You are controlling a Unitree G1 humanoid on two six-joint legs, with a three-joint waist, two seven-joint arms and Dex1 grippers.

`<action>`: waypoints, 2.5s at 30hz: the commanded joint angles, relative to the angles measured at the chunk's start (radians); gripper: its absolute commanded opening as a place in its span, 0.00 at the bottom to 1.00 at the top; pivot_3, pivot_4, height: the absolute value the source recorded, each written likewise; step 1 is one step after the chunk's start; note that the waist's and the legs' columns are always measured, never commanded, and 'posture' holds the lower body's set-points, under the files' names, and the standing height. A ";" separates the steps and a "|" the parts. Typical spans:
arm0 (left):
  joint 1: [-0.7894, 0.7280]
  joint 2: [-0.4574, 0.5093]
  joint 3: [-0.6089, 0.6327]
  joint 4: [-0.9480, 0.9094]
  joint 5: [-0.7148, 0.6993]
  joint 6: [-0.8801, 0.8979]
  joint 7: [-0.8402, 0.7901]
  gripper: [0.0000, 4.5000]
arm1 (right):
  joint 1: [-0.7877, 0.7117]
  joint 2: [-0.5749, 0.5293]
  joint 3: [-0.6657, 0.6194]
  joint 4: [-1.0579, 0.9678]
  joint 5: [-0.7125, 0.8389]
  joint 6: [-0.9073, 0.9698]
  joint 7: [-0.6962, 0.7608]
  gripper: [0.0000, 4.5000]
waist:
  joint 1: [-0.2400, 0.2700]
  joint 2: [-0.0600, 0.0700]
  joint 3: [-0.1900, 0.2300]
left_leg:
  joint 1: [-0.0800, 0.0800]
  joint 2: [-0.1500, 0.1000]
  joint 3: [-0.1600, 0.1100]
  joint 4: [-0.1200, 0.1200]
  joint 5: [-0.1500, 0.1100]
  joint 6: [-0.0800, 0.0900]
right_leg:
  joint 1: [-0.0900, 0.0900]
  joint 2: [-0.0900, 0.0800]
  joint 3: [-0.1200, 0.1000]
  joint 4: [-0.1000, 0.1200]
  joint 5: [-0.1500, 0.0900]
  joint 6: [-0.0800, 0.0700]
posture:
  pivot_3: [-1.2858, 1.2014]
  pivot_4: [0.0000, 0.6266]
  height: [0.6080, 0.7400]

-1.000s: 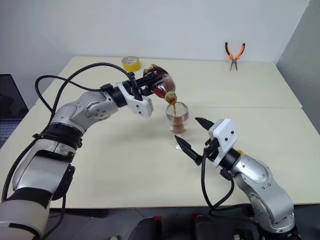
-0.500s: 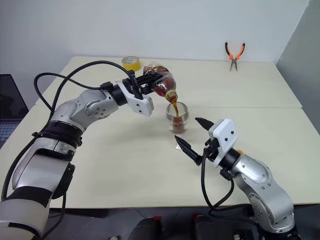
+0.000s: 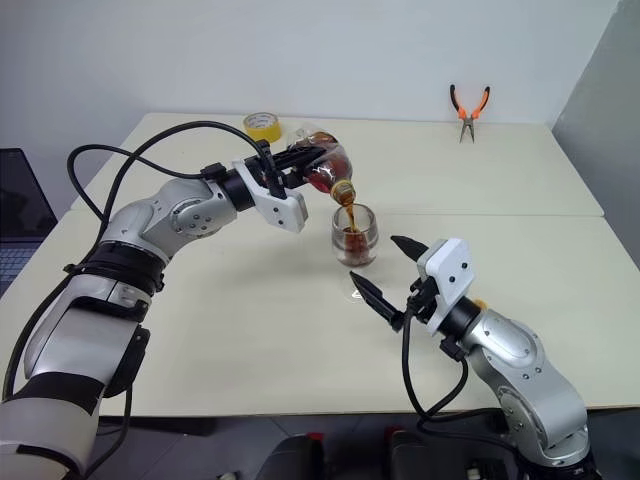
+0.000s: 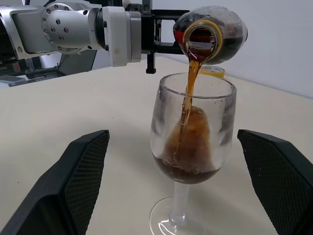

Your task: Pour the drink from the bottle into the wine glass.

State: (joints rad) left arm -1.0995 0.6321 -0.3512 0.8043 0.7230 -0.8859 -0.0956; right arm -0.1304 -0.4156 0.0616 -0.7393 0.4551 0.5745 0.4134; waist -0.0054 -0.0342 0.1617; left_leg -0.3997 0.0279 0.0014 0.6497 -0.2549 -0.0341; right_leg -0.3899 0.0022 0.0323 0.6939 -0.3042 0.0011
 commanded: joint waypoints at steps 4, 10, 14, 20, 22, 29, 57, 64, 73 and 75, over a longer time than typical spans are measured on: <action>-0.045 0.011 0.009 -0.010 -0.009 -0.008 0.029 0.12 | -0.006 0.000 -0.008 -0.026 0.011 -0.012 0.005 1.00 | 0.000 0.000 0.000 | 0.000 0.000 0.000 0.000 0.000 0.000 | 0.000 0.000 0.000 0.000 0.000 0.000 | 0.52 0.24 1.00; -0.042 0.012 0.010 -0.001 -0.010 -0.004 0.032 0.12 | -0.005 -0.002 -0.010 -0.026 0.013 -0.012 0.008 1.00 | 0.000 0.000 0.000 | 0.000 0.000 0.000 0.000 0.000 0.000 | 0.000 0.000 0.000 0.000 0.000 0.000 | 0.52 0.24 1.00; -0.032 -0.002 0.023 0.009 -0.050 0.004 0.005 0.12 | -0.002 -0.005 -0.012 -0.026 0.014 -0.014 0.011 1.00 | 0.000 0.000 0.000 | 0.000 0.000 0.000 0.000 0.000 0.000 | 0.000 0.000 0.000 0.001 0.000 0.000 | 0.52 0.24 1.00; 0.014 -0.027 0.046 -0.030 -0.159 0.024 -0.074 0.12 | 0.004 -0.004 -0.011 -0.025 0.013 -0.019 0.013 1.00 | 0.000 0.000 0.000 | 0.000 0.000 0.000 0.001 0.000 0.000 | 0.000 0.000 0.000 0.001 0.000 0.000 | 0.52 0.24 1.00; 0.031 -0.030 0.049 -0.056 -0.179 0.035 -0.093 0.12 | 0.005 -0.003 -0.009 -0.025 0.012 -0.020 0.013 1.00 | -0.001 0.000 0.000 | 0.000 0.000 0.000 0.001 0.000 0.000 | 0.000 0.000 0.000 0.001 0.000 0.000 | 0.52 0.24 1.00; 0.089 -0.038 0.071 -0.129 -0.263 0.106 -0.165 0.12 | 0.007 0.000 -0.008 -0.028 0.011 -0.022 0.014 1.00 | -0.001 0.000 0.000 | 0.000 0.000 0.000 0.002 0.000 0.000 | 0.000 0.000 0.000 0.002 0.000 0.000 | 0.52 0.24 1.00; 0.591 -0.328 0.572 -0.677 -0.870 1.175 -0.105 0.12 | -0.030 -0.054 -0.009 -0.048 0.124 0.013 0.117 1.00 | 0.001 0.000 0.000 | -0.003 0.001 -0.004 0.011 -0.001 0.001 | 0.001 0.000 -0.001 0.004 0.000 0.000 | 0.52 0.24 1.00; 0.577 -0.328 0.596 -0.600 -0.877 1.144 -0.087 0.12 | -0.051 -0.069 0.010 -0.039 0.145 0.009 0.157 1.00 | 0.003 0.000 0.000 | -0.002 0.000 -0.004 0.011 -0.001 0.001 | 0.001 -0.001 -0.001 0.004 0.000 0.000 | 0.52 0.24 1.00; 0.497 -0.299 0.605 -0.392 -0.868 1.062 -0.087 0.11 | -0.042 -0.066 0.043 -0.033 0.126 -0.004 0.180 1.00 | 0.003 0.000 0.000 | -0.002 0.000 -0.004 0.011 -0.002 0.001 | 0.002 -0.001 -0.002 0.004 0.000 0.000 | 0.52 0.24 1.00; 0.465 -0.291 0.602 -0.345 -0.865 1.025 -0.090 0.11 | -0.036 -0.066 0.047 -0.039 0.123 -0.003 0.180 1.00 | 0.003 0.000 0.000 | -0.002 0.000 -0.004 0.011 -0.002 0.001 | 0.002 -0.001 -0.002 0.004 0.000 0.000 | 0.52 0.24 1.00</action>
State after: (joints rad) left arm -0.5974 0.3192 0.2447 0.4583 -0.1501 0.1889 -0.1864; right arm -0.1682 -0.4810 0.1048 -0.7574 0.5719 0.5939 0.5882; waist -0.0025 -0.0342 0.1614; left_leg -0.4023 0.0280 -0.0025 0.6606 -0.2565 -0.0328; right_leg -0.3884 0.0016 0.0299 0.6975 -0.3046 0.0016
